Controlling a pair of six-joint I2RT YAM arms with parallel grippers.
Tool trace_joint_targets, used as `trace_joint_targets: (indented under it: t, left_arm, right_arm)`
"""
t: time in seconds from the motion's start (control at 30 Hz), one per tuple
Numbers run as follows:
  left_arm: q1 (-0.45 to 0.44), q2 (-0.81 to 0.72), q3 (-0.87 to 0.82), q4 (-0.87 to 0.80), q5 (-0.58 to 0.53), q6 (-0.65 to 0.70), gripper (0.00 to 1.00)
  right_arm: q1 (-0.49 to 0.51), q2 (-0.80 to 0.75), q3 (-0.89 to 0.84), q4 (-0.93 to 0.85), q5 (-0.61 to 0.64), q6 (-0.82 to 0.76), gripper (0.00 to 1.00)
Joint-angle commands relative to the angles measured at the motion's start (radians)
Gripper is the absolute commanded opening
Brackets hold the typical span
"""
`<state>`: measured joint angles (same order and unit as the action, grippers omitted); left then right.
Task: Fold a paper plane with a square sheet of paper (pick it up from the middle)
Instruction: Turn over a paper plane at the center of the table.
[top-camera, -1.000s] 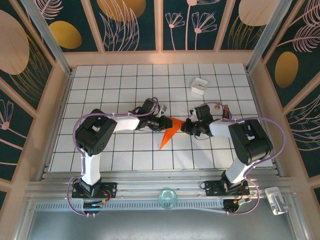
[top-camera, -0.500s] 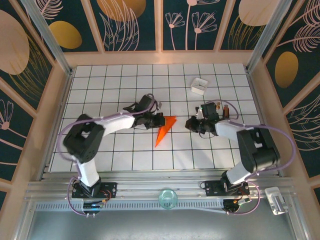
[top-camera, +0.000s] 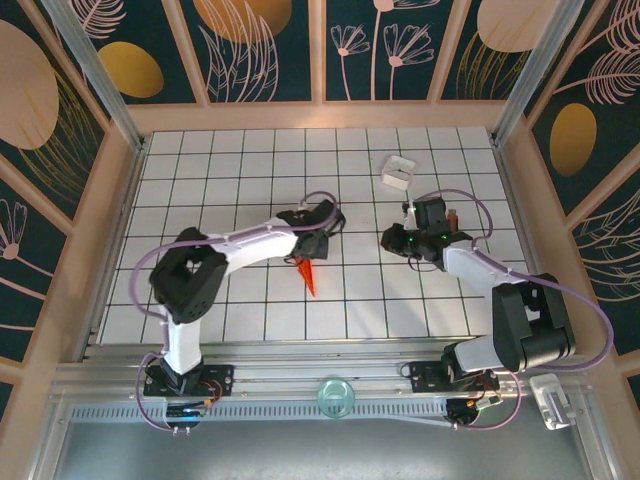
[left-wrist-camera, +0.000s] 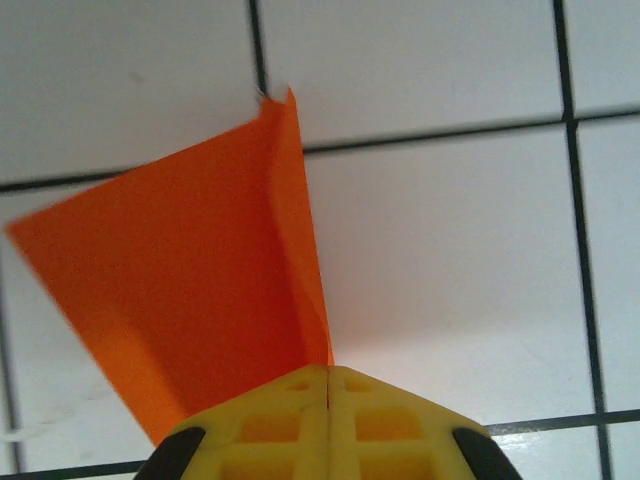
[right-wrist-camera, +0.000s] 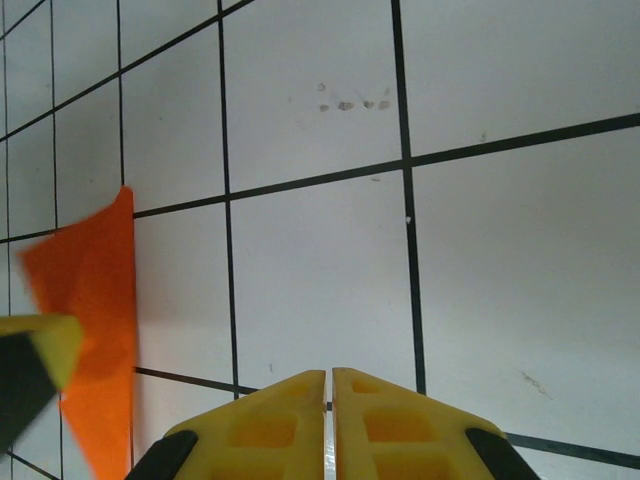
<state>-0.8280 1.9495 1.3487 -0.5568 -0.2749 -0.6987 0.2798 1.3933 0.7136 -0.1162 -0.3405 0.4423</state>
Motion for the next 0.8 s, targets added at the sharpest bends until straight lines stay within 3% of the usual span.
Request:
trace_joint_targets:
  t: [0.0,0.2,0.4,0.57,0.77]
  left_arm:
    - [-0.034,0.04,0.072,-0.05,-0.016,-0.068,0.18]
    - [-0.06,0.008,0.056,0.081,0.146,-0.113,0.35]
    - [-0.046,-0.132,0.0,0.094,0.111,-0.078,0.46]
    - [0.006,-0.32,-0.124,0.166,0.156,-0.05,0.53]
    - [0.129,-0.511,-0.39,0.329,0.366,-0.066,0.61]
  right_arm:
    - [-0.014,-0.012,0.005,-0.032,0.015,-0.023,0.1]
    - [-0.015,-0.019,-0.059,0.028,-0.023,0.028,0.14]
    - [0.066,-0.04,-0.109,0.153,-0.064,0.132,0.22]
    - [0.194,-0.002,-0.125,0.287,-0.101,0.241,0.27]
    - [0.304,0.096,-0.127,0.417,-0.104,0.357,0.3]
